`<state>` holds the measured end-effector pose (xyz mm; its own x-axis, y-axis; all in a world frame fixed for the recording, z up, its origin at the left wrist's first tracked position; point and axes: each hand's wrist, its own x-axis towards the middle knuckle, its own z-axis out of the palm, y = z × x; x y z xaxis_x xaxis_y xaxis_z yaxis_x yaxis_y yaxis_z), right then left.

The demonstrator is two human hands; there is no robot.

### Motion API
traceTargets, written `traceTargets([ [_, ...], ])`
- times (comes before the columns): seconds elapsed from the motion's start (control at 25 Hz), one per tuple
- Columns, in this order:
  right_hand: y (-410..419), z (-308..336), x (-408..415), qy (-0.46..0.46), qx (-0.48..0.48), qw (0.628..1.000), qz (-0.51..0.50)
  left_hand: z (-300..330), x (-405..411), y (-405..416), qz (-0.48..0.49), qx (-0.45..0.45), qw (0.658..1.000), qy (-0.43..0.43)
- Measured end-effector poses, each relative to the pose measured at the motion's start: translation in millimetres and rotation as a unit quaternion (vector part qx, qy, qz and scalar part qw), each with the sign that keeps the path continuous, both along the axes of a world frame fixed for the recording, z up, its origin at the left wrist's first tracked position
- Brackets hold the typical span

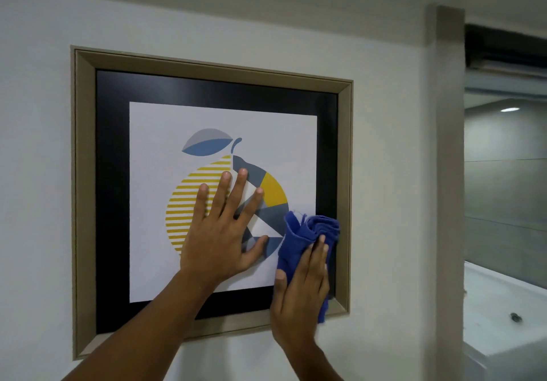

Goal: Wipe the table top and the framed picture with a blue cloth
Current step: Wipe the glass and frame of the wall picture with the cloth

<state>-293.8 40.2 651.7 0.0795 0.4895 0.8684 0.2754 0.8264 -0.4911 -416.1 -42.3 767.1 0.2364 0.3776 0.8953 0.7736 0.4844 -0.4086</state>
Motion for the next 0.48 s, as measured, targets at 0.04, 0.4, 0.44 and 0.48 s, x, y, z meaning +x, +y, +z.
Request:
traceTargets([
  [0.04,6,-1,7,-0.020,0.033,0.999,0.003,0,-1,0,0.000,0.000,1.000,0.002],
  [0.4,51,77,38,-0.058,0.195,0.978,0.037,-1,0,0,-0.016,0.004,1.000,0.007],
  [0.44,54,105,38,-0.042,0.204,0.977,0.043,-1,-2,0,-0.019,0.006,1.000,0.007],
  [0.48,57,138,38,-0.020,0.213,0.976,0.051,-1,-2,0,-0.018,0.010,1.000,0.009],
])
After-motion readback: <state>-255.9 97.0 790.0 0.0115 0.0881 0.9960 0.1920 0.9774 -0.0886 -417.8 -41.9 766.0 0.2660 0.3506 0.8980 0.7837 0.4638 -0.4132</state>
